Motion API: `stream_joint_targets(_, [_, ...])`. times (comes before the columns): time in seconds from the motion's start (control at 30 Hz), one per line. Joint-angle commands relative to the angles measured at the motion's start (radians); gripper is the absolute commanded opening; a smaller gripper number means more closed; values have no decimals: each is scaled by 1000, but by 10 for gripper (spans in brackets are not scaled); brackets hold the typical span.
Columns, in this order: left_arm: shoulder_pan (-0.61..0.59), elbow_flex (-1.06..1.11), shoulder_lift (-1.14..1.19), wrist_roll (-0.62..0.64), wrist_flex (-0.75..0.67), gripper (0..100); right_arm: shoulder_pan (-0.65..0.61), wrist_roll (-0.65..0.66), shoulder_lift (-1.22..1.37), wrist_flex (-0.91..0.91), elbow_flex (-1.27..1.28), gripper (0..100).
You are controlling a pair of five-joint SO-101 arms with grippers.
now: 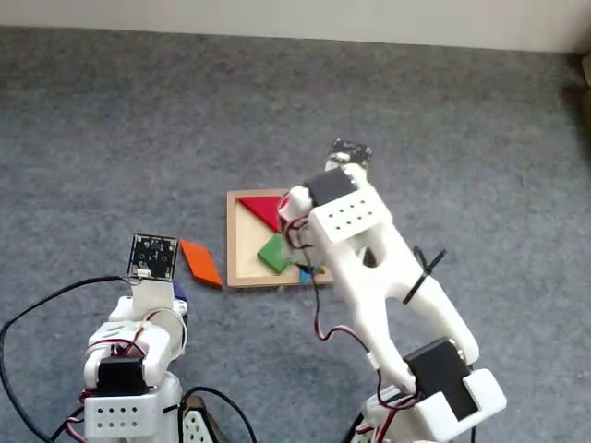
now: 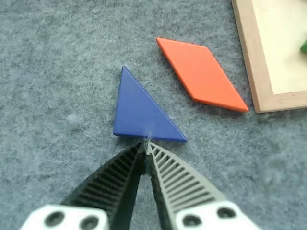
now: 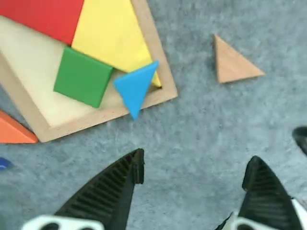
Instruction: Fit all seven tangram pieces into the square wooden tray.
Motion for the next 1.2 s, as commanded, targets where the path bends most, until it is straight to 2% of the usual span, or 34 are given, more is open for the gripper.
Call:
stream_joint_targets(0.0, [-8,21,-1,9,3,26,48,84,-4,4,-53,297])
stream_joint_targets(0.13, [-8,21,-1,9,3,26,50,190,-4,-4,-51,176])
stream_joint_targets(0.27, [-8,21,-1,9,3,26,51,370,-4,-7,-53,57])
stream_joint_targets(0.43, [-8,21,-1,9,3,26,68,557,-2,-24,-15,11])
stream_joint_targets(0.67, [-8,21,-1,9,3,26,70,649,-4,-357,255,5])
stream_joint_targets(0.93, [-8,21,-1,9,3,26,70,686,-2,-392,312,5])
stream_joint_targets(1.17, [-8,21,-2,9,3,26,62,686,1,-506,320,5])
